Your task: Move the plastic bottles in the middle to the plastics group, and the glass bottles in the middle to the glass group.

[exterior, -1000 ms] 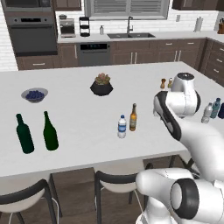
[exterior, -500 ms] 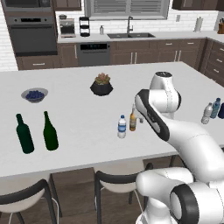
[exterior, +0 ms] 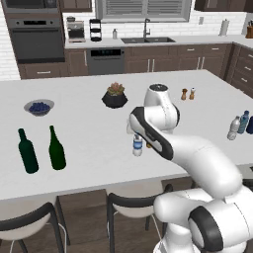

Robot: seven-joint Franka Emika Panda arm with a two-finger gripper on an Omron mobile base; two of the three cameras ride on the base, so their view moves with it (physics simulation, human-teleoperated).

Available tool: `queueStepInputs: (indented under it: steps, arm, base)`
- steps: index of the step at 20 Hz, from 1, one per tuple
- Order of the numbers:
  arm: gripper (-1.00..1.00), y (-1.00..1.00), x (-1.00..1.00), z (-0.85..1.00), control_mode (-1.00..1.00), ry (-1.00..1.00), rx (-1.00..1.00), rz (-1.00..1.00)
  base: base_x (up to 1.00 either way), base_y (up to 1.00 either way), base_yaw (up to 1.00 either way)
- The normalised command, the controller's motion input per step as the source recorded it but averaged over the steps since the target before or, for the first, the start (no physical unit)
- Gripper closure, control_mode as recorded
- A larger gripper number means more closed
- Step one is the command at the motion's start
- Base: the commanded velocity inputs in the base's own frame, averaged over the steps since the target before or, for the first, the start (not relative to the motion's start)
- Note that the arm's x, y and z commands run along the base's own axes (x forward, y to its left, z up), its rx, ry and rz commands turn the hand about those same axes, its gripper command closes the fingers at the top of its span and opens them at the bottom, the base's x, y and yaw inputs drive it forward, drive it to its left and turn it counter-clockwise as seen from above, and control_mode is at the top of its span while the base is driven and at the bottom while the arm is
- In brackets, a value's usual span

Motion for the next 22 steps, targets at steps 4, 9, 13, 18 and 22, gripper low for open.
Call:
queueStepInputs:
  steps: [4,9,13,18,22]
  arm:
    - [-1.0,0.44,0.49,-0.16,-1.0,-0.01,0.0,-0.03]
    - [-1.0,0.07,0.41,-0.12,-1.0,0.0,0.0,-0.04]
    - [-1.0,-0.16,0.3,-0.14,-1.0,0.0,-0.03,-0.09]
    - [-1.0,-0.22,0.19,-0.18,-1.0,0.0,-0.05,-0.1]
    - [-1.0,-0.05,0.33,-0.24,-1.0,0.0,-0.04,-0.05]
  base:
    - [0.0,0.0,0.0]
    - [0.0,0.0,0.0]
    - [0.0,0.0,0.0]
    - [0.0,0.0,0.0]
    - [0.0,0.0,0.0]
